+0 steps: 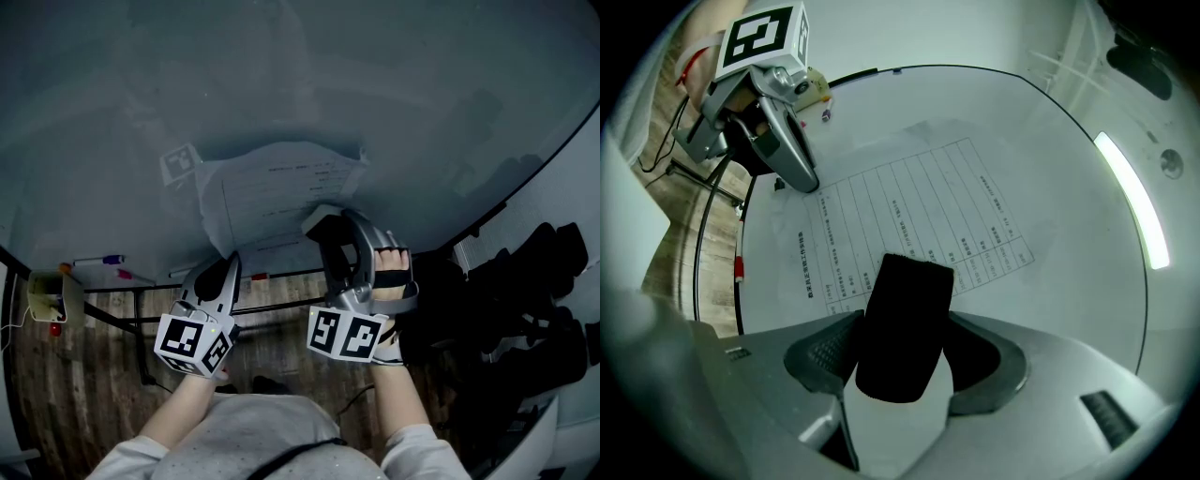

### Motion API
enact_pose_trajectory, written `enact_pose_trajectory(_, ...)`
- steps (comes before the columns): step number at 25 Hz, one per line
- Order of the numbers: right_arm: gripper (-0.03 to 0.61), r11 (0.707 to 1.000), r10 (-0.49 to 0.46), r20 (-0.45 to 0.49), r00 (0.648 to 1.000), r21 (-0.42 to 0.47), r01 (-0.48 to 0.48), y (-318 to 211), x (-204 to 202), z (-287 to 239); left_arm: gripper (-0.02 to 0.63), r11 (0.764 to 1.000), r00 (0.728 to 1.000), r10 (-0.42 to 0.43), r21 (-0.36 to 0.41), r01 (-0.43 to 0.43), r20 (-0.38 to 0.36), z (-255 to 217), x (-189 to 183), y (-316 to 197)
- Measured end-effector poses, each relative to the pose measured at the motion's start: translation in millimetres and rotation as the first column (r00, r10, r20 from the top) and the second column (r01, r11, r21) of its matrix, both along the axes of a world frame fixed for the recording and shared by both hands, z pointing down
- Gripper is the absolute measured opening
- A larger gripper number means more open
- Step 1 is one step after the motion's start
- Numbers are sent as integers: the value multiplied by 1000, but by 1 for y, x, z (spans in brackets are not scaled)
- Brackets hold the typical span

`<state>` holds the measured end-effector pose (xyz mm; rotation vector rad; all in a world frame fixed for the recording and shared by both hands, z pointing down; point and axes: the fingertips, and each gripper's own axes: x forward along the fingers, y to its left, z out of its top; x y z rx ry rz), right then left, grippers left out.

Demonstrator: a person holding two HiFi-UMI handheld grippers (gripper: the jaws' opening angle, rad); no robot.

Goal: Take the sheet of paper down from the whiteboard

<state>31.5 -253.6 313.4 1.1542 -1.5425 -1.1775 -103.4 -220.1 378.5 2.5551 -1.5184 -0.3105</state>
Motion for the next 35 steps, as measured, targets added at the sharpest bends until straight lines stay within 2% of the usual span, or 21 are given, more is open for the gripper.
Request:
enact_pose_trajectory(10, 278, 1000, 9, 6, 1000, -6, -9, -3, -1, 1, 15, 999, 999, -38, -7, 38, -6, 1, -17, 4)
enact_pose_trajectory(16, 278, 1000, 15, 0, 1000, -8, -15, -2, -16, 6, 15, 999, 998, -52, -10, 52, -17, 9, -39, 8)
enact_pose_trajectory(24, 276, 1000, 17, 5, 1000, -9, -17, -5, -6, 1, 15, 998, 998, -68, 1, 68, -12, -1, -37, 9)
enact_pose_trajectory(35, 276, 1000, 18, 21, 1000, -12, -18, -5, -4, 0, 15, 996, 995, -91, -24, 90, -39, 3, -46, 13)
